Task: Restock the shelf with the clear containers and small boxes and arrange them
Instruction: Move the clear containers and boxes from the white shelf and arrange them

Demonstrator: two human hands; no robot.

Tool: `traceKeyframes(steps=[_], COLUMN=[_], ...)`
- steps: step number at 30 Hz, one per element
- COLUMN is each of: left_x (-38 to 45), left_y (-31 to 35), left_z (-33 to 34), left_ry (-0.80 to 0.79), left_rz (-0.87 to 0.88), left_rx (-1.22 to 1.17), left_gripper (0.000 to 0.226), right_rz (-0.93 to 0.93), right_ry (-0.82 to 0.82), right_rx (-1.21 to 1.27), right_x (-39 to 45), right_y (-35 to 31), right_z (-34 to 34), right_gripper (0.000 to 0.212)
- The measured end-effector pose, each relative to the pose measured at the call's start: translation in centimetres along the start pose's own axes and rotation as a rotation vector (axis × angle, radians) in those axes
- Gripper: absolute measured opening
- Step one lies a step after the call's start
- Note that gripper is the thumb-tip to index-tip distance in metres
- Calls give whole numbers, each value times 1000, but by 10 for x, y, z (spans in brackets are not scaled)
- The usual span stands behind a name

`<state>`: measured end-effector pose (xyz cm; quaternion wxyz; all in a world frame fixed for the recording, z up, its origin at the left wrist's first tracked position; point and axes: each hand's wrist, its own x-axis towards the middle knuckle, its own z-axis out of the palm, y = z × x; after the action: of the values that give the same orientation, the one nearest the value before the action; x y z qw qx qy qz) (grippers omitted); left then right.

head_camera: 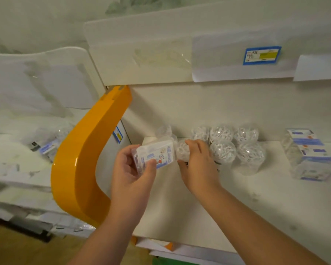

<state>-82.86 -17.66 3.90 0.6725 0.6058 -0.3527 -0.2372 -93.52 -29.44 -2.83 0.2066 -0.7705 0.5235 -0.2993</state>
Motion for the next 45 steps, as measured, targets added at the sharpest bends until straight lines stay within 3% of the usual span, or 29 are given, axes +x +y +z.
traceKeyframes(steps=[9,17,30,38,45], left_x=[7,-16,-81,-92,-92], left_y=[-14,-21,-59,-88,-95], left_z=[35,119,261,288,291], left_ry=[-162,-425,-779,-680,-583], left_rz=[-13,-6,29,141,221], left_rx=[26,-36,193,396,432], left_gripper=[25,37,35,34,45], right_rz=[-103,61,232,262,224], right_ry=[-41,33,130,73,62], right_rx=[12,-31,-67,-115,-101], right_x=[-53,-85,-153,-168,-163], right_y=[41,121,196,208,205], right_z=[-78,-163,-258,-270,-269], right_gripper=[55,50,49,49,49])
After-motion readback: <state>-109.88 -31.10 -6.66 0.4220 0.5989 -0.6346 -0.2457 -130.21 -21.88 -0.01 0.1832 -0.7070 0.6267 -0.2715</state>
